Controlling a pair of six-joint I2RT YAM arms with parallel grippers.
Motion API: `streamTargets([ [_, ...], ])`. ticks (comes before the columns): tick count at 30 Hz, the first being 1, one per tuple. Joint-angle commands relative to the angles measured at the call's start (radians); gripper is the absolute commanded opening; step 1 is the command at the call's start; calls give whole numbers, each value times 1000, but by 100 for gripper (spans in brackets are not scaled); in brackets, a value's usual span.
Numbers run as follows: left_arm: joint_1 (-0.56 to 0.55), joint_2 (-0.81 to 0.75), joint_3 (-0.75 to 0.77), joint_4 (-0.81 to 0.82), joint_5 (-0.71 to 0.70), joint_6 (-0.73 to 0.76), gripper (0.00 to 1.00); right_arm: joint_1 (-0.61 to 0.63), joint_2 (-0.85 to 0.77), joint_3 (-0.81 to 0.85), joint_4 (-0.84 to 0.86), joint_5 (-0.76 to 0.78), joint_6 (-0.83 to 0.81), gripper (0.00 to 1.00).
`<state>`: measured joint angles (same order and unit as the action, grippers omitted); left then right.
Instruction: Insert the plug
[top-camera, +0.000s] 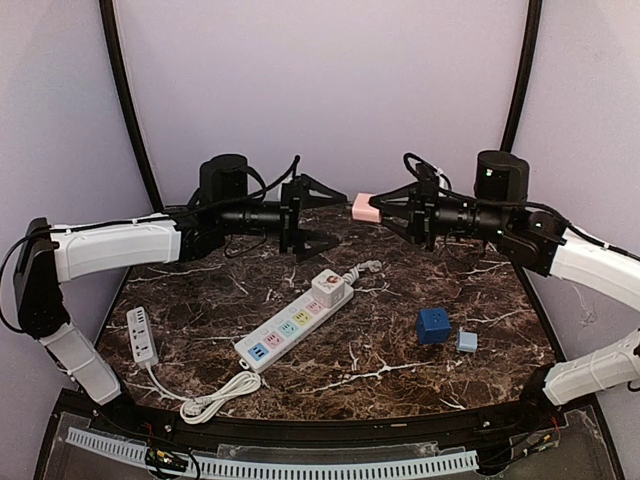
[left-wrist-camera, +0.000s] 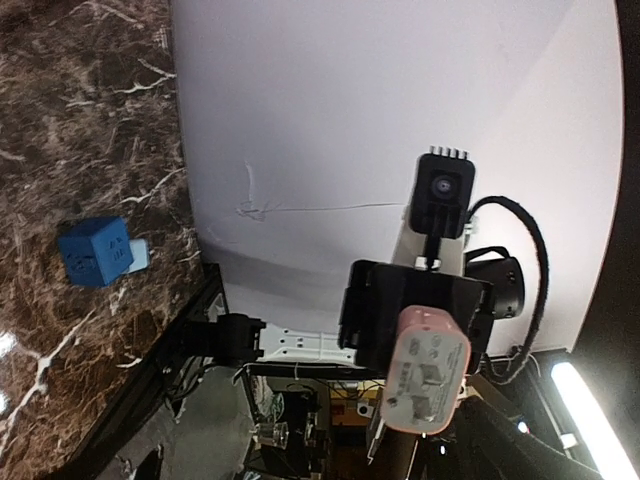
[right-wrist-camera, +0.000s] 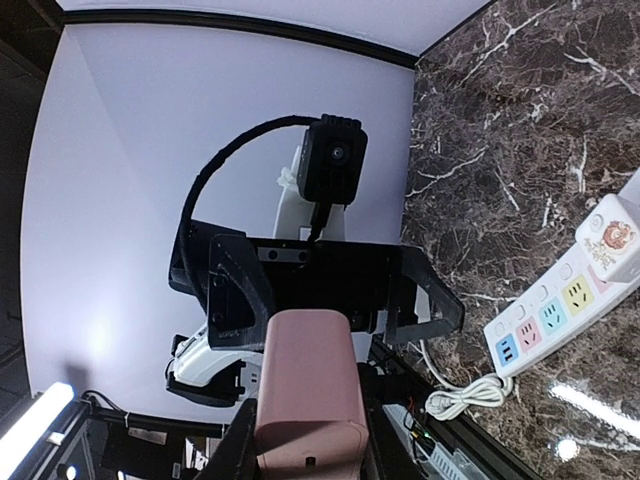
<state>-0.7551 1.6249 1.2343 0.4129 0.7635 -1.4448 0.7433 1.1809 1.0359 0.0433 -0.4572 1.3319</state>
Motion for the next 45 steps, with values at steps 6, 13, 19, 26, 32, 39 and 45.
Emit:
streamTargets([
  [6,19,-177,109,-1012,-423,741,99,-34,-122,23,-357,103,-160,0],
  [13,-49,-173,66,-1291,-713,1067,99,-65,-158,44,-480,125,-231,0],
  [19,-65,-72,70,-1371,-772,1186,99,-70,-160,70,-533,157,-264,0],
  [26,-82,74,82,-1351,-662,1281,99,-72,-179,71,-561,197,-265,0],
  [32,-82,143,109,-1323,-624,1311,99,-72,-212,44,-573,224,-248,0],
  [39,-82,215,129,-1314,-665,1349,99,-72,-259,19,-582,254,-227,0],
  [45,-82,258,143,-1290,-716,1359,99,-71,-282,17,-602,273,-217,0],
])
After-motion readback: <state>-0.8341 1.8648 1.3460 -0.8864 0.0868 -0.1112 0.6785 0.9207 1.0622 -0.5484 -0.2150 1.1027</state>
